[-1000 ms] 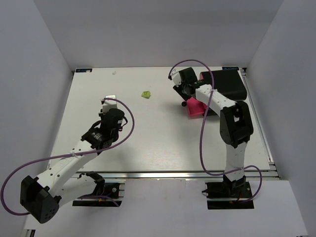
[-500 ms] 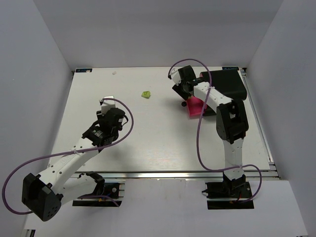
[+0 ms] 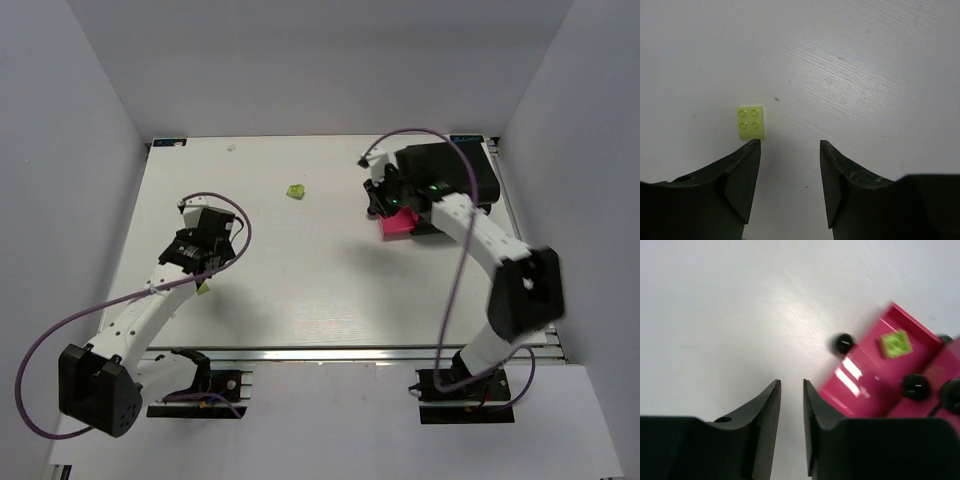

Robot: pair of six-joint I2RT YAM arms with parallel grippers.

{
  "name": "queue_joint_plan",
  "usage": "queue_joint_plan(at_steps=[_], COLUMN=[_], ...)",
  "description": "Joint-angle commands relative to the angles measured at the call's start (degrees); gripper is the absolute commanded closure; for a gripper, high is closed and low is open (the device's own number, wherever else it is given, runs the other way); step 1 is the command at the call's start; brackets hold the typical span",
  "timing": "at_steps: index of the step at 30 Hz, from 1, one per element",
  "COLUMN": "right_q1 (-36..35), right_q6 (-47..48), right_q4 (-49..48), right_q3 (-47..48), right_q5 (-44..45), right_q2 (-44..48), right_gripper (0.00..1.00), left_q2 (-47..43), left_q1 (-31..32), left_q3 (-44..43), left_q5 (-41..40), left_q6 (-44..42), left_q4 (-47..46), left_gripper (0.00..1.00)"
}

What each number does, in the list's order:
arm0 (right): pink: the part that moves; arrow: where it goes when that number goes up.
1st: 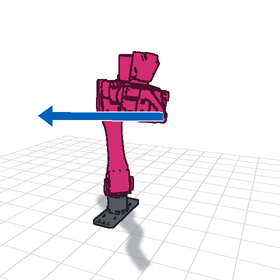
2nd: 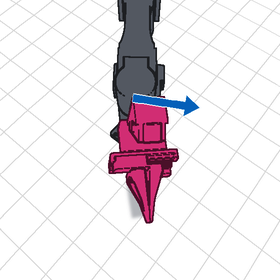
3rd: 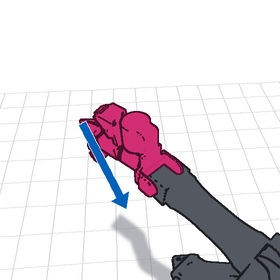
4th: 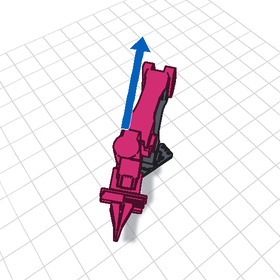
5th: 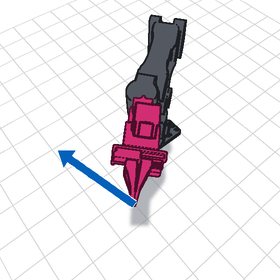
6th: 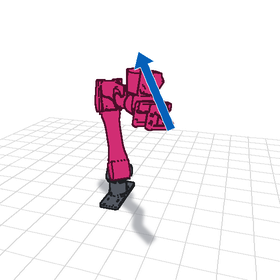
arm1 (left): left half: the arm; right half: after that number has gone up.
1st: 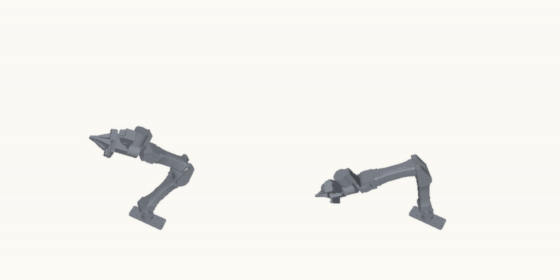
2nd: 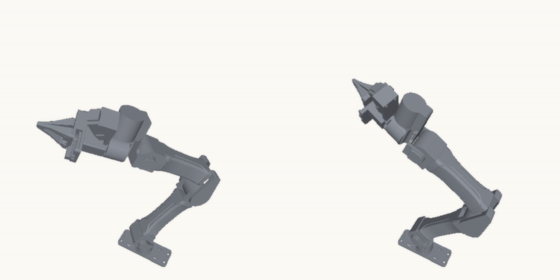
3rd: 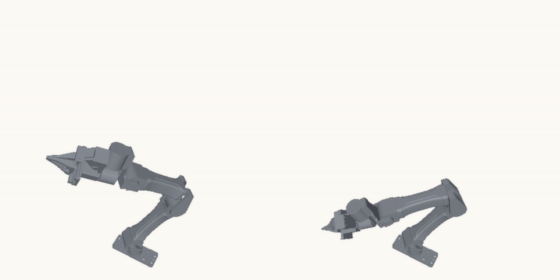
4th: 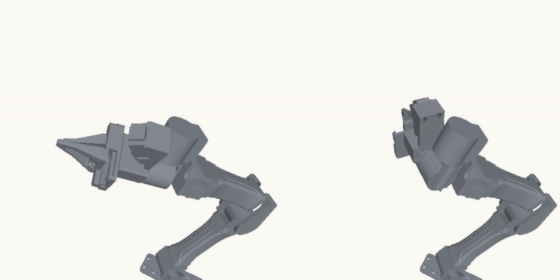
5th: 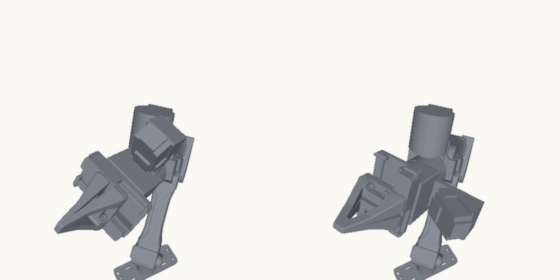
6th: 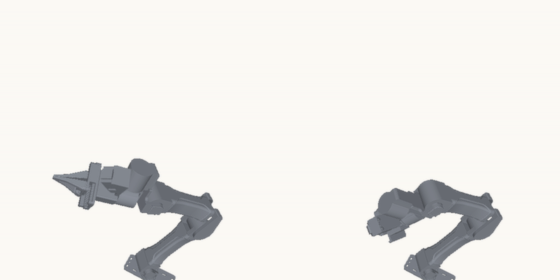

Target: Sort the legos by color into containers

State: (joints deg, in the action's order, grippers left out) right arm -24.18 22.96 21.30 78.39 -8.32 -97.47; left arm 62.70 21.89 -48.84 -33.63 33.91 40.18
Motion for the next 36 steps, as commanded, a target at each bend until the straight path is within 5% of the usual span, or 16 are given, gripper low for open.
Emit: queue_joint_plan(at_steps=[1,2,3,5,8,13,22,36], right_q1=[1.2,0.9,1.2,1.8,2.3,5.1,6.4,9.2], right_q6=[-14.5,-15.4,-15.5,-14.4,-14.3,-12.9,-14.3,-15.5], right_q4=[-12.5,-10.9,-8.9,-5.7,-9.6,-9.1,-14.5,-15.8], right_q3=[-11.2,-12.2,-11.4,-9.9,-14.3,-15.6,-19.8,-20.6], right_q5=[-27.6,-30.2,-36.2,-41.5,-36.8,-36.2,-32.9,-34.2], right_q2=[14.2,15.5,15.3,15.5,20.4,23.1,26.7,27.5], right_gripper=[0.68,0.61,0.40,0.17,0.11,0.11,0.11,0.11], left_q2=[1.6,3.1,3.9,6.5,9.5,13.1,20.9,24.4], left_q1=[-4.3,-5.5,-8.1,-10.7,-15.3,-20.1,-23.4,-25.6], left_q3=[-3.2,-3.3,-3.3,-3.2,-3.1,-2.6,-0.1,-0.7], left_q5=[4.5,5.2,7.5,9.6,13.5,17.0,23.3,26.0], left_q6=[4.1,4.5,4.6,4.8,4.1,0.0,-5.5,-8.0], left_q4=[4.8,5.8,6.0,6.0,5.7,4.7,0.2,-3.4], left_gripper=[0.40,0.40,0.40,0.38,0.28,0.15,0.18,0.53])
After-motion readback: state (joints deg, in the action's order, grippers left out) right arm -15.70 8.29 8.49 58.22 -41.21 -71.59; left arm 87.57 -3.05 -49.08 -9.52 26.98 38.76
